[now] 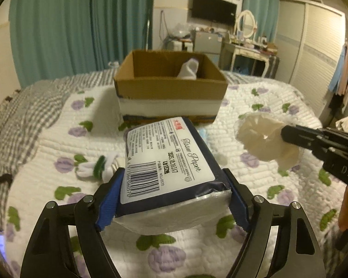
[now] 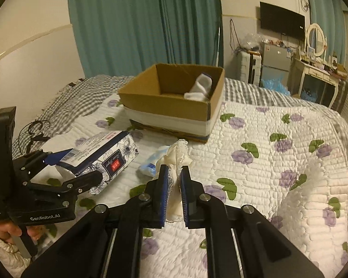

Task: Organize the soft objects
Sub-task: 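Carry the tissue packet and lace sock to the box and release both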

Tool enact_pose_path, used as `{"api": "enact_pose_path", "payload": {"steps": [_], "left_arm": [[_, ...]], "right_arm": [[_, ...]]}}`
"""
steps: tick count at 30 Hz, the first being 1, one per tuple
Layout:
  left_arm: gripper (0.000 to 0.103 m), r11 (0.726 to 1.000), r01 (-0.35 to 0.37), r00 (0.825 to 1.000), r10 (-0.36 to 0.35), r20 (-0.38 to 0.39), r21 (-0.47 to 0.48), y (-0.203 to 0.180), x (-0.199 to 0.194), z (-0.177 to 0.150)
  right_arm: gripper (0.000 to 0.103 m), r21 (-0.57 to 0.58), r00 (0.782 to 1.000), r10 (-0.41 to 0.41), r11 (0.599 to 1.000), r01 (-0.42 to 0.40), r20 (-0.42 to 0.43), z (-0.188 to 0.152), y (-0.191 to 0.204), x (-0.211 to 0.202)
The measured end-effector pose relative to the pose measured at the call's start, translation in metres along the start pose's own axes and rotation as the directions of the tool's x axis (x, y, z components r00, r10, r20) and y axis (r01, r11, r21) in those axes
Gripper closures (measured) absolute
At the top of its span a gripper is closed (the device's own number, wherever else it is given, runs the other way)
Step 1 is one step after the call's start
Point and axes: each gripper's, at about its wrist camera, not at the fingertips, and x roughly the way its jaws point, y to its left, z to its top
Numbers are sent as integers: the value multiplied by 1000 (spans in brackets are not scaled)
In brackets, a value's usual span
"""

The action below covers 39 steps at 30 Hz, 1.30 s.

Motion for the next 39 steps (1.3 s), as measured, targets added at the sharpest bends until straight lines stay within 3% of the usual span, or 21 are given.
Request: {"api": "enact_pose_path", "payload": {"steps": [11,20,31,39], "left_arm": [[24,1000,9,996,-9,86,0,3,-50,28],[24,998,57,993,-54,103,-19,14,-54,67],[24,993,107,991,-102,89,-53,26,-26,115],[24,1000,25,994,-26,106,12,24,15,153]], "right_arm": [[93,-40,997,11,999,-7,81,19,22,-50],[93,-63,991,26,998,-18,132,54,26,-63],[93,-69,985,41,997,-30,167,102,18,-35],[93,-69,985,38,997,-27,166,141,-1,12]]}}
